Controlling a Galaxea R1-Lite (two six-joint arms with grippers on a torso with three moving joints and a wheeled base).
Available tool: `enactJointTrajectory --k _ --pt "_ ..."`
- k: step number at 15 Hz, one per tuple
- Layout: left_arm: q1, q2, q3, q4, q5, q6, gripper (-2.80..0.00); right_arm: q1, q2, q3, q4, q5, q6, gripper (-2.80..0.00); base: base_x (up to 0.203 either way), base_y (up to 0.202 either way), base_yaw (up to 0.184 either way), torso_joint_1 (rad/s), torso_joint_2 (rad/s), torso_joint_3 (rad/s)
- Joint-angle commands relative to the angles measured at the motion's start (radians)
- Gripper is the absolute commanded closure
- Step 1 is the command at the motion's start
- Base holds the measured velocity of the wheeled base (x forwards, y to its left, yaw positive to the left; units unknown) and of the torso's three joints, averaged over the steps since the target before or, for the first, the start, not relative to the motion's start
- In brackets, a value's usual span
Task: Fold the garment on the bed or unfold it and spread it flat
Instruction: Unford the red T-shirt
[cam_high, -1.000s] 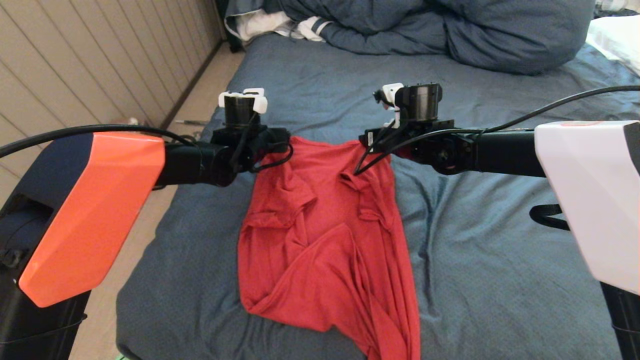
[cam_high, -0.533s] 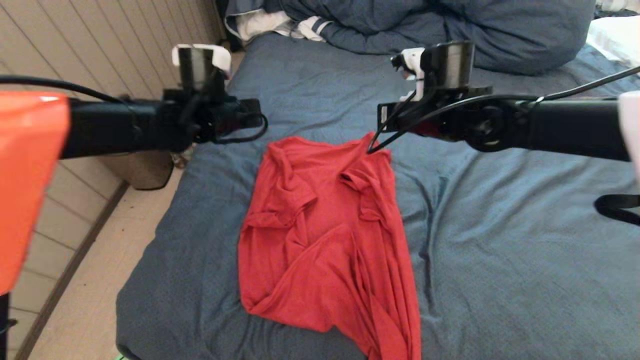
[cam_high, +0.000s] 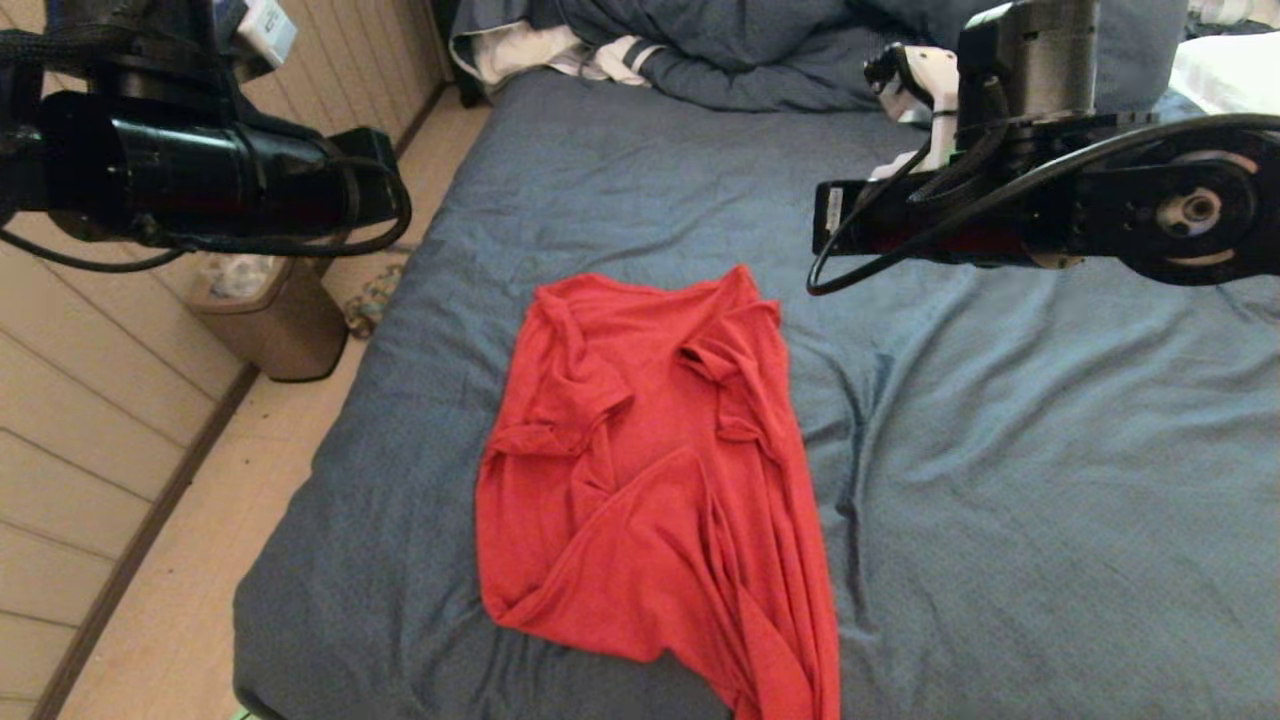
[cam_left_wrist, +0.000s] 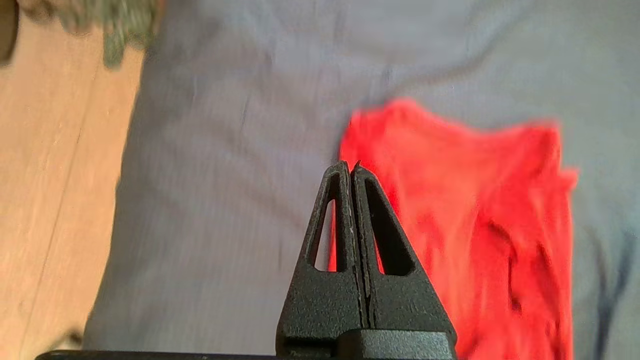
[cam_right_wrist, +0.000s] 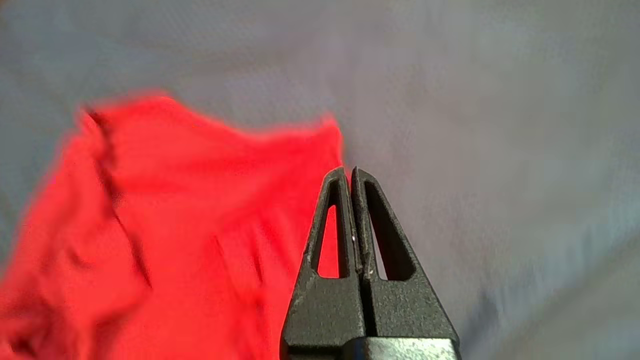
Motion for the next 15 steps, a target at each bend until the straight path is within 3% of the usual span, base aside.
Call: enactJointTrajectory --k 1,3,6,7,10,15 --pt "-0.007 -0.102 0.198 -0.004 -0.01 -0.007 0.0 0.05 -0.024 0.093 0.032 0.0 0.024 0.0 0.0 0.0 0.0 0.0 0.0 0.0" --pt "-0.012 -0.137 0.375 -0.073 -0.03 -0.037 0.0 0.076 0.006 0.132 0.028 0.002 0.028 0.0 0.0 0.0 0.0 0.0 0.0 0.0" --pt "-0.012 -0.13 0.543 -0.219 -0.065 -0.058 0.0 0.1 0.066 0.133 0.028 -0.001 0.044 0.0 0.0 0.0 0.0 0.0 0.0 0.0" --pt "-0.002 -0.108 0.591 -0.286 -0.091 -0.067 0.0 0.105 0.089 0.132 0.028 -0.001 0.047 -2.8 0.0 0.0 0.0 0.0 0.0 0.0" --pt "0.033 -0.064 0.641 -0.398 -0.134 -0.121 0.0 0.107 0.135 0.112 0.022 0.0 0.042 -2.8 0.0 0.0 0.0 0.0 0.0 0.0" --pt "0.033 -0.058 0.653 -0.417 -0.144 -0.125 0.0 0.119 0.239 0.009 0.023 -0.013 0.008 -2.8 0.0 0.0 0.0 0.0 0.0 0.0"
